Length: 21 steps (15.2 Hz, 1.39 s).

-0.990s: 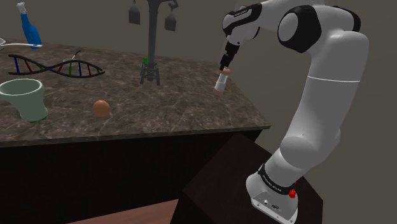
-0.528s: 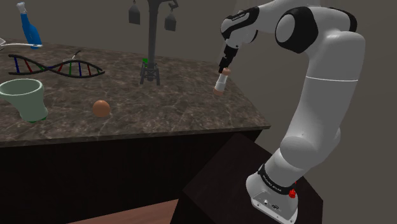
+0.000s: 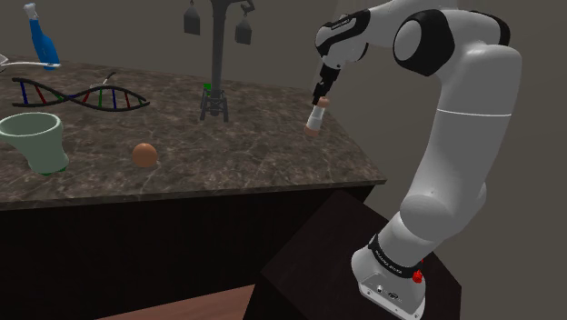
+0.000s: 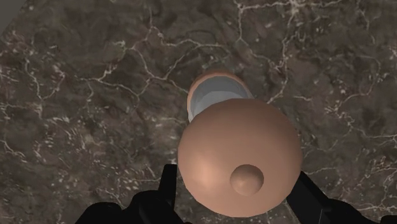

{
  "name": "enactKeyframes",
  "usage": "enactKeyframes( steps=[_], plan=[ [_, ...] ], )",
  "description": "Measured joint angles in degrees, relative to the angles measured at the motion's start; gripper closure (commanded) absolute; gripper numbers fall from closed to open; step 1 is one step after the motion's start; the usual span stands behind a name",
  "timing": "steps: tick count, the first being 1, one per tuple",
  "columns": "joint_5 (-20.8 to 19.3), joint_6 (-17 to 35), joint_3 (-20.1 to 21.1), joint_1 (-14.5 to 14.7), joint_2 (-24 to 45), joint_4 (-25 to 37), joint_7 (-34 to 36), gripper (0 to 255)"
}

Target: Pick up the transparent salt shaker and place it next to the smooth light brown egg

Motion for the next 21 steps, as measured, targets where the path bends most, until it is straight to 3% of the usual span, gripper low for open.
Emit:
enactKeyframes(
  steps=[7,21],
  plan=[
    [-0.2,-0.6,-0.1,0.0,-0.3,0.3,0.1,255],
    [-1.6,-10.2,-0.7,0.0,-2.5,7.8,1.4,255]
  ],
)
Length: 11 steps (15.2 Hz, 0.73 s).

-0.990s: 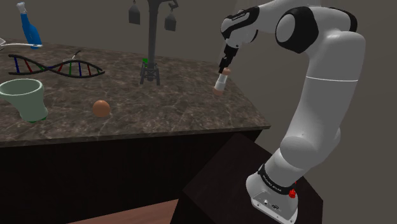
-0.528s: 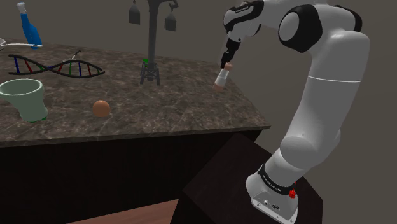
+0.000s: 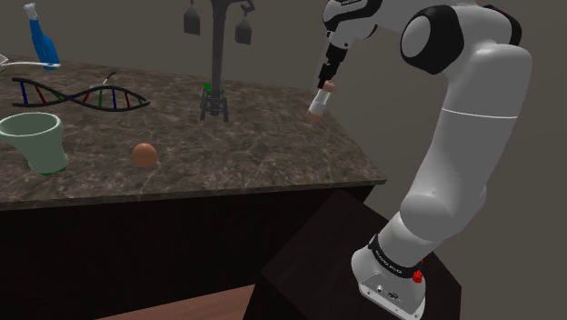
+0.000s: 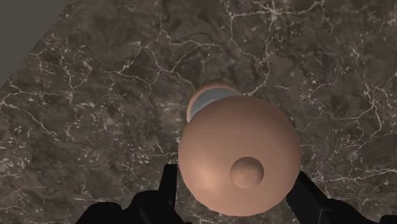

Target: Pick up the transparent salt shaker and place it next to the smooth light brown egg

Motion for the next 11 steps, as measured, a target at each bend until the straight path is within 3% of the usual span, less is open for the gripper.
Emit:
enactKeyframes(
  steps=[11],
  plan=[
    [-0.3,-8.8,-0.3,-0.7,0.0,8.8,0.6,255]
  ],
)
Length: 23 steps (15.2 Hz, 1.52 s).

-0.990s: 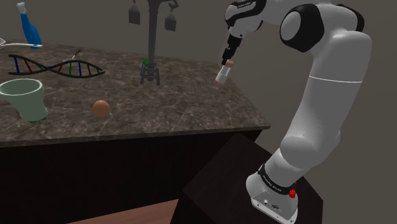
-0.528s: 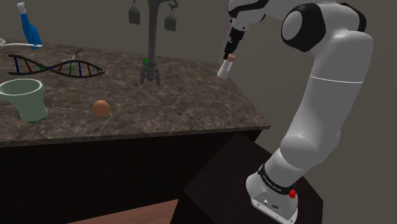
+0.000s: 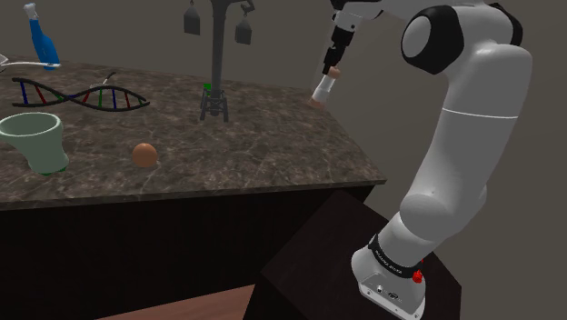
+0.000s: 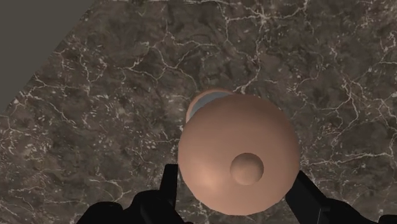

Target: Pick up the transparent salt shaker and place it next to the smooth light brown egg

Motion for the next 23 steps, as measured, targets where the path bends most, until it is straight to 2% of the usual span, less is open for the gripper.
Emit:
enactKeyframes(
  steps=[6,14,23],
  plan=[
    [0.1,-4.6,-0.1,-0.6,0.4,5.0,0.2,255],
    [1.1,-12.0,-0.2,-2.2,2.7,14.7,0.1,255],
    [3.7,-23.0,0.3,-6.0,8.9,31.8,0.5,255]
  ],
)
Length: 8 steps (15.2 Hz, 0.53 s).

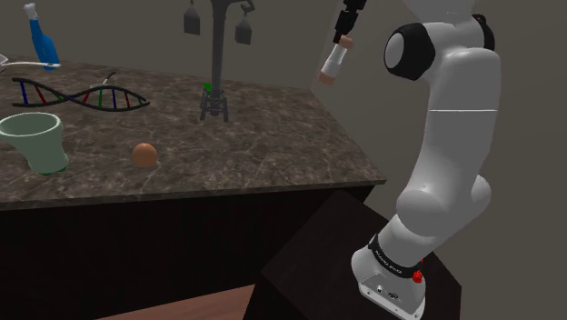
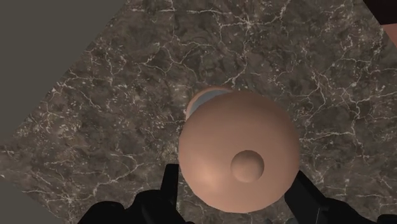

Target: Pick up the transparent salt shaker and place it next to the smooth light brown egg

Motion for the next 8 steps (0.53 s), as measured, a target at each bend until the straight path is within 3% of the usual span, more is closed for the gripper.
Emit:
enactKeyframes(
  steps=[4,8],
  plan=[
    [-3.4,3.9,-0.1,6.1,-7.9,-11.5,3.2,255],
    [-6.3,6.5,1.1,11.6,-13.6,-19.1,8.3,255]
  ],
)
